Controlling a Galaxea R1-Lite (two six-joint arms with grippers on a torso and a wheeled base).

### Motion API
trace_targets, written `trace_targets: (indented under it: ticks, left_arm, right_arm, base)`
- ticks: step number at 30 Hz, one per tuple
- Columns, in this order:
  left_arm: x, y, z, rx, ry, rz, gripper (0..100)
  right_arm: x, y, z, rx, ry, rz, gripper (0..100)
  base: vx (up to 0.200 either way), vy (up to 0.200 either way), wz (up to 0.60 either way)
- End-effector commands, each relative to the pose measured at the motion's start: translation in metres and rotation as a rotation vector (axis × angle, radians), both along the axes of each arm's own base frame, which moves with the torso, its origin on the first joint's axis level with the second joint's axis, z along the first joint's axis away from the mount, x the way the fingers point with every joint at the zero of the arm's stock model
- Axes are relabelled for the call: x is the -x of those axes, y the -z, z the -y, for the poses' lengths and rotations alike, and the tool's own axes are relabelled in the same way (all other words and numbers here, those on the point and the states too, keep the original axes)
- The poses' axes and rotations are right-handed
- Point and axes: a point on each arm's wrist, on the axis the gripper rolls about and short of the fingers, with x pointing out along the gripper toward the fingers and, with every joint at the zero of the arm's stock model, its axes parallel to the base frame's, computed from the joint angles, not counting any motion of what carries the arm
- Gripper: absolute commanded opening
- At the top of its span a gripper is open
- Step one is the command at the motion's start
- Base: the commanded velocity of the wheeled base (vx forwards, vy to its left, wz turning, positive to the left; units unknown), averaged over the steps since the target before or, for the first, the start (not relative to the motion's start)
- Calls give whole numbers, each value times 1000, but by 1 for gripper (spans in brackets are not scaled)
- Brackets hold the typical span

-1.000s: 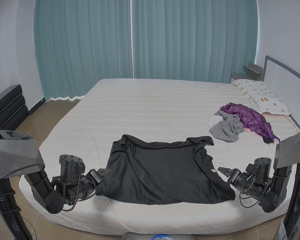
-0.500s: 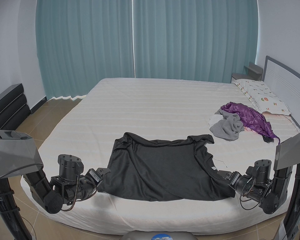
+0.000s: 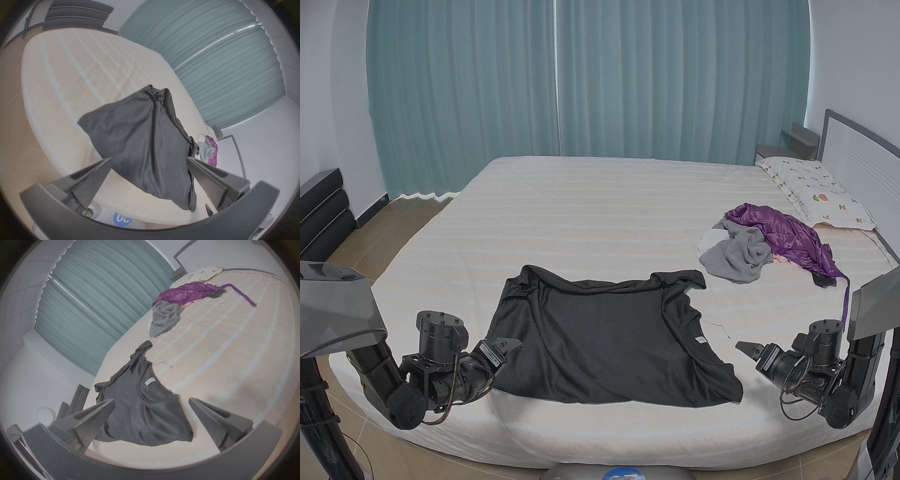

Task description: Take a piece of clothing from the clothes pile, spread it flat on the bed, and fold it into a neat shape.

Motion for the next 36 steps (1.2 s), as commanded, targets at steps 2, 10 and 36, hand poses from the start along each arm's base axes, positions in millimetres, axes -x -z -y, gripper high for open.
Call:
trace_targets:
  ticks: [2,10,36]
  left_arm:
    - [0,1,0,-3,-2,-4,100]
    - [1,2,-1,-7,-4,-8,100]
    - [-1,40,-40,-183,-43,-134,100]
  right_arm:
    - [0,0,0,-1,-2,9,100]
    - [0,0,0,-2,-1,7,100]
    - [1,9,-3,-14,-1,-33,100]
  base:
    - [0,0,0]
    - [0,0,0]
    - [0,0,0]
